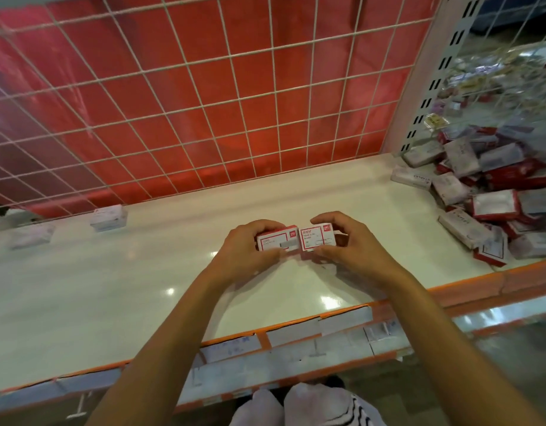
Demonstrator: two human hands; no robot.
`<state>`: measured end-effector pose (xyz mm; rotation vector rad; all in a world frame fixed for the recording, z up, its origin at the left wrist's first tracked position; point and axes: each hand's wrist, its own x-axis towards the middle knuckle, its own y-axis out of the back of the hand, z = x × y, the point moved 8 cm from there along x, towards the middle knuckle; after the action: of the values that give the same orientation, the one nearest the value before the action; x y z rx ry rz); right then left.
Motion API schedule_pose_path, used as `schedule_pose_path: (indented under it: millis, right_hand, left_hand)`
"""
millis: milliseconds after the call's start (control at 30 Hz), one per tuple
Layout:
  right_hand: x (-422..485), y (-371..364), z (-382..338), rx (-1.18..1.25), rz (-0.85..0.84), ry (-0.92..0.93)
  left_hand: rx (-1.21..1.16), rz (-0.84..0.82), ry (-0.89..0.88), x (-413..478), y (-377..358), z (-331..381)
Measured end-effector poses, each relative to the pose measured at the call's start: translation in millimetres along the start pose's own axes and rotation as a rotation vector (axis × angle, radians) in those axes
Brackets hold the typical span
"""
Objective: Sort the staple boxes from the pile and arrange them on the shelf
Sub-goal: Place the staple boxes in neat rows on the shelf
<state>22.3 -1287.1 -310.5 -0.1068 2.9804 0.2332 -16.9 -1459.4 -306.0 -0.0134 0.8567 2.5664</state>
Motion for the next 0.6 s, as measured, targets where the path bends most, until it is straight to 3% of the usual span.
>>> schedule_pose_path:
  millis: [367,600]
  right_hand:
    - [9.2,-34.4,1.3,0.123,-0.039,-0.041]
    - [12.4,-51.2,1.7,0.229,-0.067,-0.096]
  left_hand:
    - [-0.063,0.058,-0.068,-16.5,29.4,-20.0]
    - [-0.222,0.072,-0.048,-20.8,35.3,-33.5]
